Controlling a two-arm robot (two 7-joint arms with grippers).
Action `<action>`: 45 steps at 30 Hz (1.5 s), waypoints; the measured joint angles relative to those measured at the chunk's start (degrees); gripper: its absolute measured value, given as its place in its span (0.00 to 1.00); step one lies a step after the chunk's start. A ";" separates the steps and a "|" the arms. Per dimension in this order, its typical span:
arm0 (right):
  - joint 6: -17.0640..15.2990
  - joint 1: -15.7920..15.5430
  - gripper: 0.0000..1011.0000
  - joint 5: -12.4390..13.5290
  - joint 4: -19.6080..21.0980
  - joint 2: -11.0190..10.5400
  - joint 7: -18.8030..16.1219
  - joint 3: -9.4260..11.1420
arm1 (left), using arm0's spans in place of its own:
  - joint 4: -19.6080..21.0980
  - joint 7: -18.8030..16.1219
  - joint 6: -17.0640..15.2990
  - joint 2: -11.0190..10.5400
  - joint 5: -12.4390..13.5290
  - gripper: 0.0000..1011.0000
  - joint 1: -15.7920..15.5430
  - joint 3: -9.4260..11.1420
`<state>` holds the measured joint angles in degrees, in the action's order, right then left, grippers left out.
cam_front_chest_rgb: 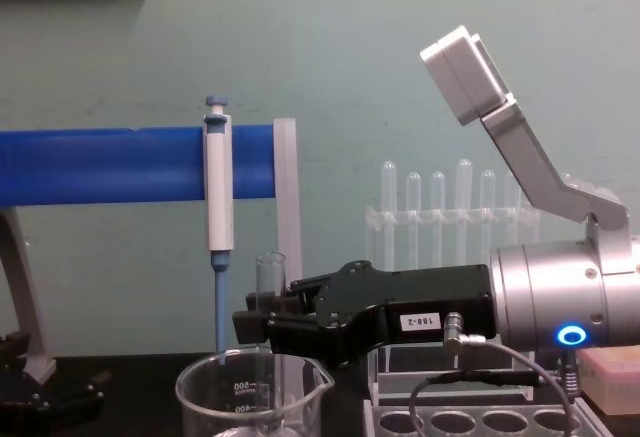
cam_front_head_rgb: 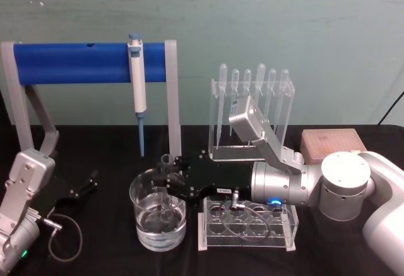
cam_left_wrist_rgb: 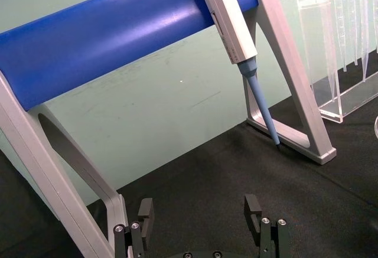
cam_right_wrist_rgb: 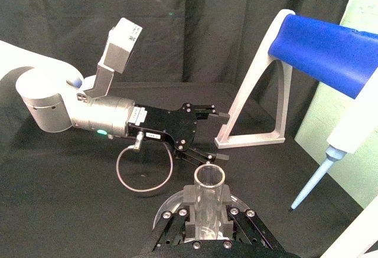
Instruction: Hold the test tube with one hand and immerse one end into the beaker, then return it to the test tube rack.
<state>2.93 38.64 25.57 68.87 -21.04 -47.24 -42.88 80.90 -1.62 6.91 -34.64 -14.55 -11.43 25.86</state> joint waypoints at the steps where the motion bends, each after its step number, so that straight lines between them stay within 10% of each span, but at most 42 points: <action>1: 0.00 0.00 0.22 0.00 0.00 0.00 0.00 0.00 | 0.00 0.00 0.00 0.00 0.00 0.99 0.00 0.00; 45: 0.00 0.00 0.22 0.00 0.00 0.00 -0.01 0.00 | 0.00 0.00 0.00 0.00 0.00 0.99 0.00 0.00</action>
<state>2.93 38.64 25.57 68.87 -21.04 -47.24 -42.87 80.90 -1.62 6.91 -34.65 -14.55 -11.43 25.86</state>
